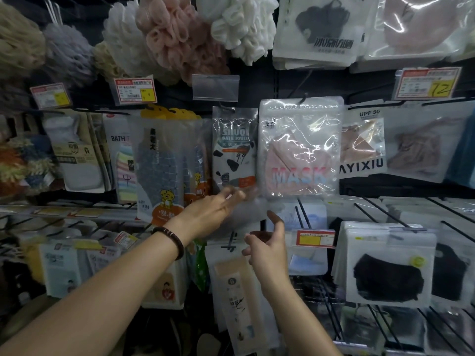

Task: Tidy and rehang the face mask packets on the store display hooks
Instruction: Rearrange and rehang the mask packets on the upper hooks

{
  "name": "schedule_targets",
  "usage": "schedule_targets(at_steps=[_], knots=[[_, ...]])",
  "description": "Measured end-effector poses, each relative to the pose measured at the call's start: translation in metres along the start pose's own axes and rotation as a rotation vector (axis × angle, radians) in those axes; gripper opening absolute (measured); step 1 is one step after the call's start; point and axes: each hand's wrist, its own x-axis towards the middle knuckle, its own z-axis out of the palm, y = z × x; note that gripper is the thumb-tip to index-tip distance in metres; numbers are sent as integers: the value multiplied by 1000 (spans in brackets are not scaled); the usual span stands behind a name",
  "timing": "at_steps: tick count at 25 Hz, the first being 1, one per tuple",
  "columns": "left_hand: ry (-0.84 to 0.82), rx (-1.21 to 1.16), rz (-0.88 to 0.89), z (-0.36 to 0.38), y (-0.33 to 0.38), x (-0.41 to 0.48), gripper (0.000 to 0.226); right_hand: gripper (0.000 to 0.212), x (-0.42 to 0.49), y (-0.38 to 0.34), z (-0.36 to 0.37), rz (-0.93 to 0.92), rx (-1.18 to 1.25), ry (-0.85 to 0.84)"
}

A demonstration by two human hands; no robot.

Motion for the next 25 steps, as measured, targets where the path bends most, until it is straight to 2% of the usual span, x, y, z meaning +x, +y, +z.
schedule_targets(at_steps=[3,6,10,15,19,25], knots=[[11,52,14,3,-3,-3,32,63,3,-4,1,26,52,-16],[5,-10,-15,11,-10,-1,50,59,5,-4,2,46,56,-20],[18,-101,41,14,-11,2,41,53,2,0,2,78,58,-8],[163,-45,93,18,-1,0,26,52,-1,-2,3,79,61,-17],[314,-55,28,23,8,-5,21,50,-4,-4,2,83,62,-25],[337,-221,-14,15,8,-12,18,47,-13,-8,1,112,88,-29]])
